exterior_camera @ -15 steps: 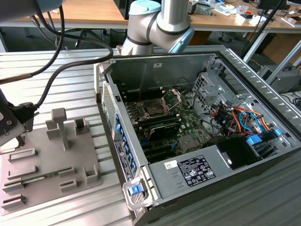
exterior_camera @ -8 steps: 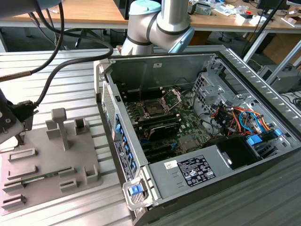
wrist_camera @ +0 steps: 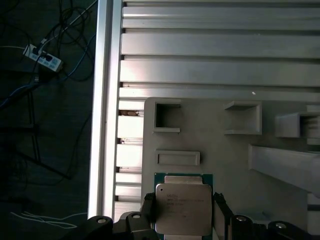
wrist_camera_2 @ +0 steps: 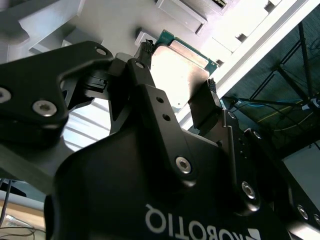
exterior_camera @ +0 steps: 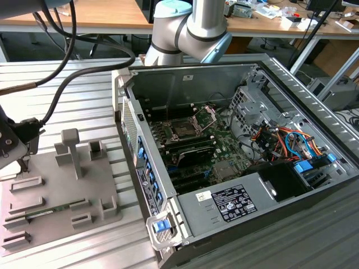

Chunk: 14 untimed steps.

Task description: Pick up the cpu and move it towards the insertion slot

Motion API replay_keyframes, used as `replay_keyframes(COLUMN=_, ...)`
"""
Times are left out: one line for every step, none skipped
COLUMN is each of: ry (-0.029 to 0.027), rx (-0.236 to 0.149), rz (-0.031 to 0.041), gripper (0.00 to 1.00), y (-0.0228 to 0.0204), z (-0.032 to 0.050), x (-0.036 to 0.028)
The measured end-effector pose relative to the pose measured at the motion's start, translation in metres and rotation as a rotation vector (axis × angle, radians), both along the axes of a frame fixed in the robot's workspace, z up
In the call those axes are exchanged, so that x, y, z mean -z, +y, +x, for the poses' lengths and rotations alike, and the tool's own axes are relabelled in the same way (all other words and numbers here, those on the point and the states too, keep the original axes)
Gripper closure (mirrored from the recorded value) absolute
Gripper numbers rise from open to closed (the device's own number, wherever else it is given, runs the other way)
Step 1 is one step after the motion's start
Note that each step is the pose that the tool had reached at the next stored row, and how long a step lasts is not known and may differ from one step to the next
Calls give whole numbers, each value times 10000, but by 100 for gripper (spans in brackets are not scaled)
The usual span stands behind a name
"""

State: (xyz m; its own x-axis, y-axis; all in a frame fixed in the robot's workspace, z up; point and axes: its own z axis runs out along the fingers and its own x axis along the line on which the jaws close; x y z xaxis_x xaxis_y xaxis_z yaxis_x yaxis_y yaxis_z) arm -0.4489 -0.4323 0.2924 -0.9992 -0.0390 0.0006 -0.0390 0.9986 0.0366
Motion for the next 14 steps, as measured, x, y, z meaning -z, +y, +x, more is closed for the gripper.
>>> replay_keyframes(ry=-1, rx=0, rz=0, gripper=45, y=0, z=0, x=-4)
replay_keyframes(ry=-1, rx=0, rz=0, gripper=45, y=0, z=0, x=-8)
replay_keyframes(ry=-1, rx=0, rz=0, gripper=45, y=0, z=0, x=-12)
replay_keyframes(ry=-1, rx=0, rz=0, gripper=45, y=0, z=0, x=-15)
replay_keyframes(ry=-1, rx=0, rz=1, gripper=45, y=0, z=0, x=-18)
replay_keyframes(ry=0, rx=0, rz=0, gripper=45, y=0, z=0, x=-23)
replay_keyframes(ry=-1, rx=0, rz=1, gripper=45, y=0, z=0, x=-27)
replay_keyframes(ry=-1, rx=0, rz=0, gripper=45, y=0, z=0, x=-35)
replay_keyframes(ry=0, rx=0, rz=0, gripper=45, y=0, z=0, x=-41)
replay_keyframes(ry=0, rx=0, rz=0, gripper=45, y=0, z=0, x=-45)
replay_keyframes(ry=-1, rx=0, rz=0, gripper=45, y=0, z=0, x=-49)
replay_keyframes(ry=-1, rx=0, rz=0, gripper=45, y=0, z=0, x=-54)
replay_keyframes(ry=-1, rx=0, rz=0, gripper=45, y=0, z=0, x=-58)
replay_keyframes(ry=-1, rx=0, rz=0, gripper=45, y=0, z=0, x=-64)
